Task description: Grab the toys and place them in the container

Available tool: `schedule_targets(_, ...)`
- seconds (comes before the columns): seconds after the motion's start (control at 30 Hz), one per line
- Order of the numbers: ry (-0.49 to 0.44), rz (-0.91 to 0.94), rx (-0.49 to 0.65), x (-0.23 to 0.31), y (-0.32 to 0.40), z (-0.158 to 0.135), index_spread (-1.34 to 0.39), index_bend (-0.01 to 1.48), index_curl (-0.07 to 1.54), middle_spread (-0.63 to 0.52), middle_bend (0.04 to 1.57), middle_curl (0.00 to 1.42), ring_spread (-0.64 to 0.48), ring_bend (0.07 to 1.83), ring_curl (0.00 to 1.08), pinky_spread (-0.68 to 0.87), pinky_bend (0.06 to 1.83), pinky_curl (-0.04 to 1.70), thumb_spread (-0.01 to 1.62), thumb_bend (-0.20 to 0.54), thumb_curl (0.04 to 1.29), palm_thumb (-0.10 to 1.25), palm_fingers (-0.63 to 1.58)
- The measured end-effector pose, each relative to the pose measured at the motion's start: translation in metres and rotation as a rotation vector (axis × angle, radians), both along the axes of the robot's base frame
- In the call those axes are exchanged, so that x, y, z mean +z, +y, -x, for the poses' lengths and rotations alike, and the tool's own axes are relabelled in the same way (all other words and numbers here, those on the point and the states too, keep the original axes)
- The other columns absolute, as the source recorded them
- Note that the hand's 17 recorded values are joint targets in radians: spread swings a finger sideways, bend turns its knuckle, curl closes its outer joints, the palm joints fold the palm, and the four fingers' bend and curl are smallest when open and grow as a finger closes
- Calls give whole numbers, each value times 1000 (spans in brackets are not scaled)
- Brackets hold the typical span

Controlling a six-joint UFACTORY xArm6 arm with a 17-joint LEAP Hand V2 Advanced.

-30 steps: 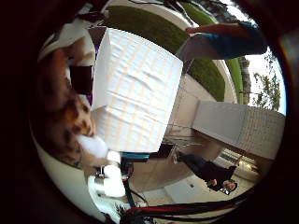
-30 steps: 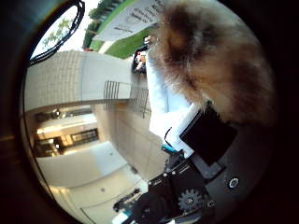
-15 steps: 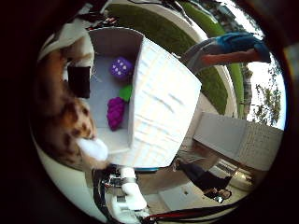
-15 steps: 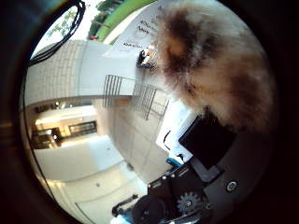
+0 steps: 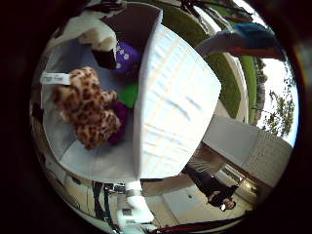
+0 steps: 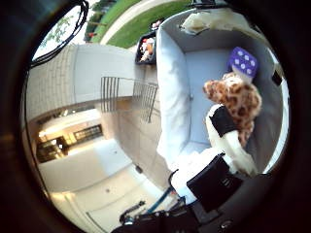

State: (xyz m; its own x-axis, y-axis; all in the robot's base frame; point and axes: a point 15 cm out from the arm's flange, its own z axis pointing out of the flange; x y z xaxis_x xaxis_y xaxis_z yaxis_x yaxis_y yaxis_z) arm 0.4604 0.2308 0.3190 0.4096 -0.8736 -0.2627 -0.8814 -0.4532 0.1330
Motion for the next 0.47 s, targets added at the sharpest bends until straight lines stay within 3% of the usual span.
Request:
schedule_targets(0.27, 7, -47, -17, 11, -6, 0, -464, 307, 147, 109, 122, 366, 312, 487, 301, 487, 852, 445, 1109, -25, 519, 855, -80)
schedule_targets(0.47, 49, -35, -5, 32, -20, 24, -459, 258, 189, 107, 132, 317, 316, 452, 297, 491, 782, 396, 1103, -25, 511, 859, -59)
